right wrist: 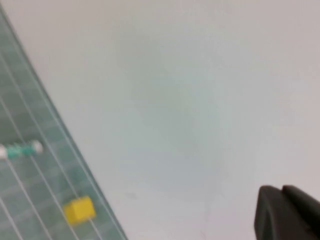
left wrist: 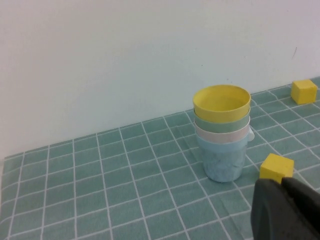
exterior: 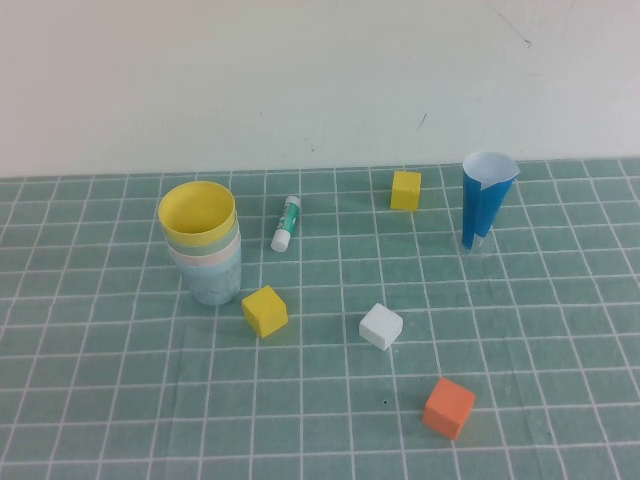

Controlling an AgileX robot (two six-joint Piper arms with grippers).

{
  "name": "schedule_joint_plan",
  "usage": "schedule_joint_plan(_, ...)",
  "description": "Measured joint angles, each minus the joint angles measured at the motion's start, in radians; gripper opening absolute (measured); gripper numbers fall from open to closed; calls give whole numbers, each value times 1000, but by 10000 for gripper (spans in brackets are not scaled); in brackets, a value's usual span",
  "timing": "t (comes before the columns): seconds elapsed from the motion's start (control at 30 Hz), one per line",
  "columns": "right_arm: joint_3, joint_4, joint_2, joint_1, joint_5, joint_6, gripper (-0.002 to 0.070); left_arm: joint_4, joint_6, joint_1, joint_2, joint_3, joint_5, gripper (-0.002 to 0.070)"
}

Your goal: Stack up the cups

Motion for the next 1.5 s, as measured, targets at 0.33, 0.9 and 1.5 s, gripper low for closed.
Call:
schedule_joint_plan(0.33, 629, -158, -438, -8, -104, 95, -1, -37, -8, 0, 0, 0, -2, -2)
schedule_joint_plan(0.9, 1588, -49, -1004, -8, -399, 282, -1, -49, -8, 0, 0, 200, -409, -2)
schedule_joint_plan(1.5, 1736, -3, -1151, -8, -315, 328, -1, 16, 25, 0, 0, 200, -441, -2)
